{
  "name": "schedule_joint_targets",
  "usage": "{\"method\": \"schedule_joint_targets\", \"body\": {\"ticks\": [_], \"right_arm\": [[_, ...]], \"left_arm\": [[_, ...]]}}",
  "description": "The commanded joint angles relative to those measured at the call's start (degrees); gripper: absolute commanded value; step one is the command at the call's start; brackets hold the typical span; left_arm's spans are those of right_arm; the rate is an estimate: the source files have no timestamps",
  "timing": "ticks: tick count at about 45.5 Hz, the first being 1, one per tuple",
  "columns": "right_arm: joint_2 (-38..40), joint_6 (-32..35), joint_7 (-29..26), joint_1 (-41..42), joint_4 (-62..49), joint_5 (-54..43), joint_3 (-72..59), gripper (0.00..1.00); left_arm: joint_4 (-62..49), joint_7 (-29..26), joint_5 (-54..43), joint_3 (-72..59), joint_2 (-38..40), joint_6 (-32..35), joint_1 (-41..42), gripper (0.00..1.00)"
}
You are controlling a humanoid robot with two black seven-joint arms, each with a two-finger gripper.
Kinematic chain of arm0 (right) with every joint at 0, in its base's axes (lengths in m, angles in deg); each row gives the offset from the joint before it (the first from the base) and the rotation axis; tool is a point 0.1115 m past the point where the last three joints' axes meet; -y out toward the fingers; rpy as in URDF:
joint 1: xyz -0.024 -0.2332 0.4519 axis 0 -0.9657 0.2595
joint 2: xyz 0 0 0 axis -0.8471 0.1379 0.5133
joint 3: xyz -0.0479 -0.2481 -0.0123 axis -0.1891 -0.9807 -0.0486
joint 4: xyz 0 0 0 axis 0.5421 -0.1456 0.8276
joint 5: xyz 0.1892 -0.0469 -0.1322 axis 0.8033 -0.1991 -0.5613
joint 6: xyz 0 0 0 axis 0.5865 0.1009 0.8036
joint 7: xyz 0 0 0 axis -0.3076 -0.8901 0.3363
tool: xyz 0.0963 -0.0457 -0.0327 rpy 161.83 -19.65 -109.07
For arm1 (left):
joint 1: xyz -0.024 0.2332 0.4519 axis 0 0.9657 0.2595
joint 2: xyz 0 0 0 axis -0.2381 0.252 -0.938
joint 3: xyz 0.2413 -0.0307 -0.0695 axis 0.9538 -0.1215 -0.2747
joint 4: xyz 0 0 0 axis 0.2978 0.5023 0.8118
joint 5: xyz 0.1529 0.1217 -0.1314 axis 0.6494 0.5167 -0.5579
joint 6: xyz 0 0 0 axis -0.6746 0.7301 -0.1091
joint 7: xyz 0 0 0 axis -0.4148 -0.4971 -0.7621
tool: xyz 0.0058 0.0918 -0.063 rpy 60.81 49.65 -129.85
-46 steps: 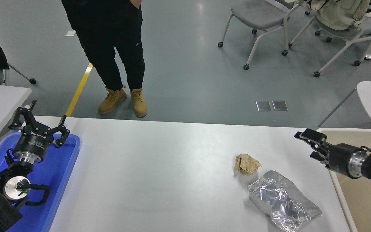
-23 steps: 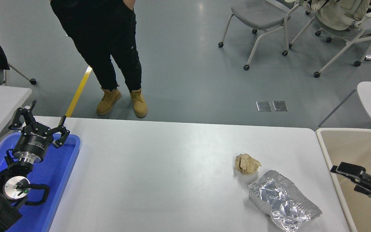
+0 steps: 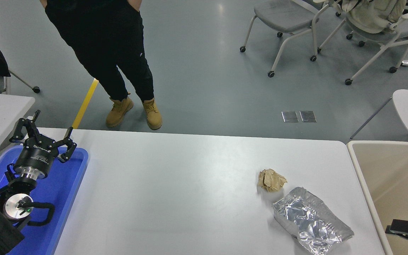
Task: Clean the table surface
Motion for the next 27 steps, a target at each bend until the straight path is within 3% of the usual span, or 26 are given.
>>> {"method": "schedule_joint_targets", "body": {"ticks": [1, 14, 27], "right_arm": [[-4.19, 0.29, -5.53, 2.02, 1.22, 13.65, -0.13, 1.0], [-9.99, -2.61, -7.2, 3.25, 1.84, 25.0, 0.04, 0.99], [-16.15, -6.57, -7.11, 2.02, 0.87, 25.79, -0.83, 0.99]], "left_arm": [[0.0, 0.0, 0.0, -0.01, 0.0, 0.0, 0.0, 1.0], [0.0, 0.0, 0.0, -0.01, 0.0, 0.0, 0.0, 1.0], [0.0, 0.0, 0.0, -0.01, 0.0, 0.0, 0.0, 1.0]]}}
